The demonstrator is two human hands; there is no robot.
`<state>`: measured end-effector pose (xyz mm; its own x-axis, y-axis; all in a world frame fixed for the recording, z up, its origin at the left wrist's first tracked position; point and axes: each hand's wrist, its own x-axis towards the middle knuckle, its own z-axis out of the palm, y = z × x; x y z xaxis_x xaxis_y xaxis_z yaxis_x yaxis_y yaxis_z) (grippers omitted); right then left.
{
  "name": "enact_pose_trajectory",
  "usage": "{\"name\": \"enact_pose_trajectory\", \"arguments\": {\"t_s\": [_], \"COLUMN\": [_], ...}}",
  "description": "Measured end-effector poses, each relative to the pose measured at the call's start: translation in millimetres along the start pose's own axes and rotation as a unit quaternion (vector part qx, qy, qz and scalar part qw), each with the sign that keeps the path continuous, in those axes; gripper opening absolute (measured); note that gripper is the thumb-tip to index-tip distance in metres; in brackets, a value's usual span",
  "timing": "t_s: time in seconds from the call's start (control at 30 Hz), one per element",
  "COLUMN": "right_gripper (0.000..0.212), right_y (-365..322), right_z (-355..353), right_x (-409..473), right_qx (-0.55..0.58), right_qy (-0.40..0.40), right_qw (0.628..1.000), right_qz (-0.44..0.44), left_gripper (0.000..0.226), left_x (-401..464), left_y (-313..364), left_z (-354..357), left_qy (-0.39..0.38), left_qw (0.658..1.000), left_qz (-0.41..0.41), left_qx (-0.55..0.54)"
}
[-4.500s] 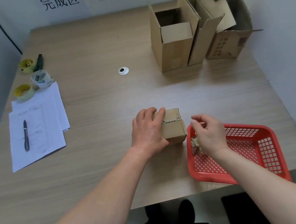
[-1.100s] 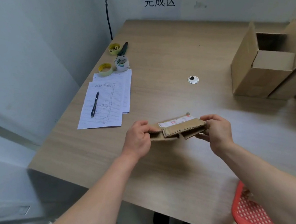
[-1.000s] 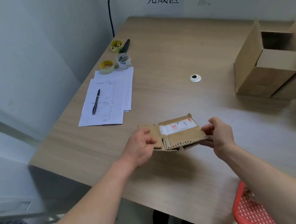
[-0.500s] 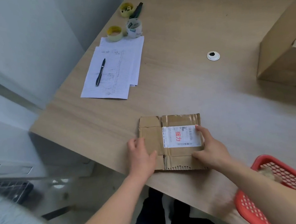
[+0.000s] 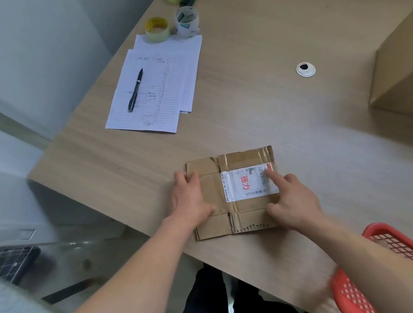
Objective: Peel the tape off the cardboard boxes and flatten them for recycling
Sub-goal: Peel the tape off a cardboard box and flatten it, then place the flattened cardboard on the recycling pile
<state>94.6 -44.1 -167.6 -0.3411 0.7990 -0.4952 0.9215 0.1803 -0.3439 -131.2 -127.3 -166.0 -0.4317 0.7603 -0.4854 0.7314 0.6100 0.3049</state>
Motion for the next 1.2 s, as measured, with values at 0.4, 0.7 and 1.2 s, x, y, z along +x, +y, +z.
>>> {"name": "enact_pose_trajectory", "arguments": {"t_s": [0.4,0.7,1.2], "right_gripper": [0.067,0.071,0.065], "right_y": [-21.9,-18.4,-7.6], "right_z": [44.2,55.9,26.8], "right_x": [45.8,50.2,32.5], "right_qx": [-0.155,-0.184,0.148], "right_qy": [0.112,0.101,0.158], "right_qw": [0.967,0.966,0.975], "right_qz": [-0.169,-0.148,-0.056], "left_gripper": [0.074,0.078,0.079], "left_x": [20.3,28.3,-24.0], "left_y": [3.2,-6.7,6.4], "left_z": [43.0,65.8,53.5], "left_qy": [0.029,0.106,0.106], "left_qw": [0.973,0.961,0.987], "left_qz": [0.182,0.203,-0.008], "left_qx": [0.142,0.156,-0.122]}}
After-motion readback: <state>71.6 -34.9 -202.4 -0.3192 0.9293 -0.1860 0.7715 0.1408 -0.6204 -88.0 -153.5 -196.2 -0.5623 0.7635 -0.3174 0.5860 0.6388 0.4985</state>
